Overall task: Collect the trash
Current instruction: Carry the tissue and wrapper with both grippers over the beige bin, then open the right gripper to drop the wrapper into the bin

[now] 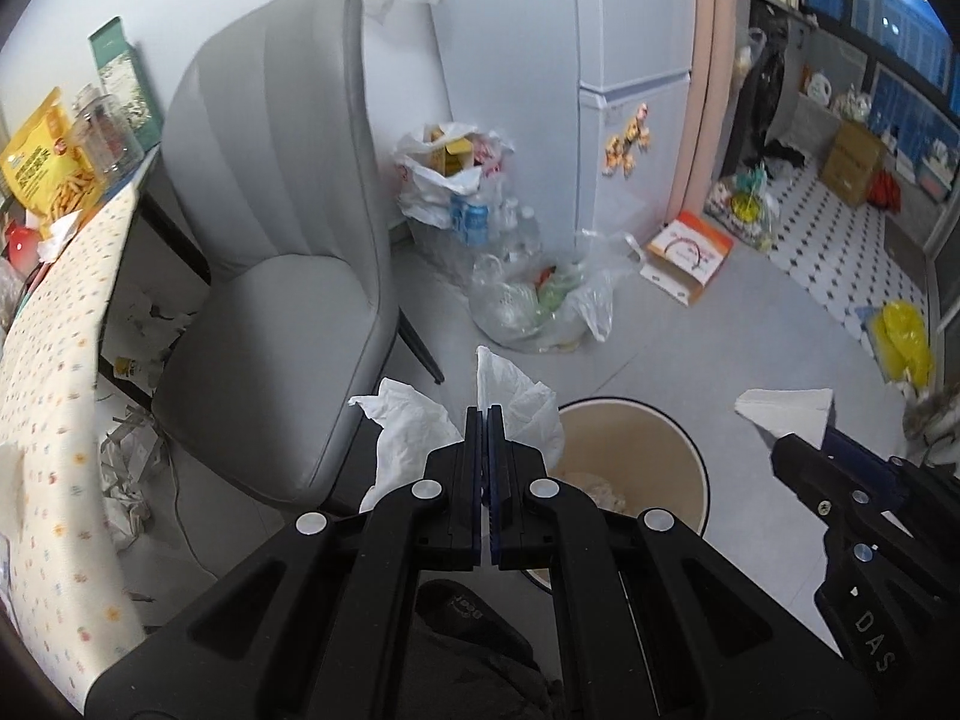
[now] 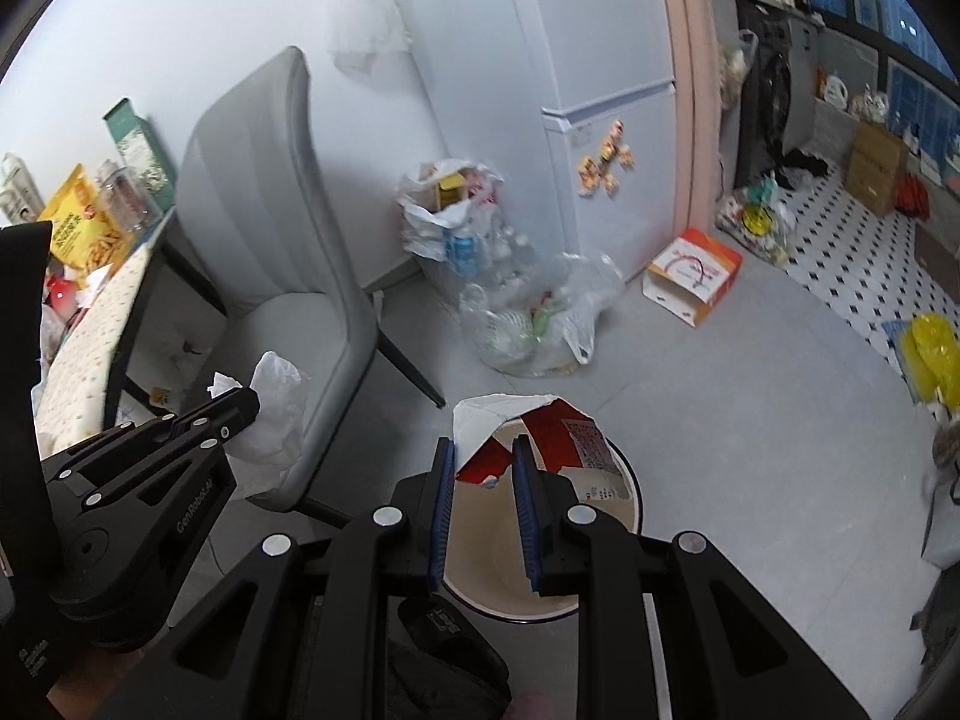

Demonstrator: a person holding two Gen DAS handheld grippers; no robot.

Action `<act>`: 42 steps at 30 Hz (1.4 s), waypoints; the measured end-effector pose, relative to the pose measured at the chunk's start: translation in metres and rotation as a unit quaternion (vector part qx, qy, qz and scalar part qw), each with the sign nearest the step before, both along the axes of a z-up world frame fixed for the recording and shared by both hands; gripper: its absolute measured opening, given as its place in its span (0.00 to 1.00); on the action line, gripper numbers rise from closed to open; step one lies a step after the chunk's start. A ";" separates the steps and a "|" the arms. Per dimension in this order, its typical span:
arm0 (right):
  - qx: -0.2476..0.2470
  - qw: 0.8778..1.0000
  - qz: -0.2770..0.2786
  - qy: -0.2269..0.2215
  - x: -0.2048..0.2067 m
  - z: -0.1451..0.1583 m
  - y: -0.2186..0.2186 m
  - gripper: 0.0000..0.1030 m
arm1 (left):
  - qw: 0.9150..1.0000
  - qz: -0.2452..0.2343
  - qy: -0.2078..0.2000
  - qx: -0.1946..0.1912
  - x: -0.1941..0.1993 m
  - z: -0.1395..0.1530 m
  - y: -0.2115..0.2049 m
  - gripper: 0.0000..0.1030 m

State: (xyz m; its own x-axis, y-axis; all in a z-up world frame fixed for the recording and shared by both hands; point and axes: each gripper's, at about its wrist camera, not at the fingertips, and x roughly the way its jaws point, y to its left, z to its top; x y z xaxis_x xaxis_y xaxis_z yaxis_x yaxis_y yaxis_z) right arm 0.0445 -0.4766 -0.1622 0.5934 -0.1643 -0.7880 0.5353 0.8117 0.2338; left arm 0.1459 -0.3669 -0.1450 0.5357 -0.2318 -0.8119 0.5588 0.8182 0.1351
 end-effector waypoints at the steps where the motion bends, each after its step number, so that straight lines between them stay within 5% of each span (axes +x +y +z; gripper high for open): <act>1: 0.001 1.000 -0.004 0.004 0.001 -0.003 -0.003 0.19 | 1.000 -0.001 0.002 0.004 0.001 -0.004 -0.003 0.03; 12: 0.041 0.998 -0.030 0.034 0.015 -0.055 -0.025 0.19 | 0.998 -0.019 0.032 0.051 0.016 -0.046 -0.031 0.03; 27: 0.123 0.992 0.000 0.040 0.043 -0.113 -0.019 0.22 | 0.995 0.015 0.057 0.078 0.043 -0.068 -0.016 0.03; 42: 0.105 0.993 -0.036 0.046 0.007 -0.095 -0.028 0.34 | 0.994 -0.024 0.079 0.069 0.022 -0.073 -0.032 0.03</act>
State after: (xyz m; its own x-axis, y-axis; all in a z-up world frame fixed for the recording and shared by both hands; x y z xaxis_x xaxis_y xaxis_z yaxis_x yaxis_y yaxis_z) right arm 0.0518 -0.5047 -0.2568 0.5095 -0.0312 -0.8599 0.6175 0.7092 0.3402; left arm 0.1684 -0.3988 -0.2183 0.3900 -0.1338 -0.9110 0.6199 0.7698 0.1523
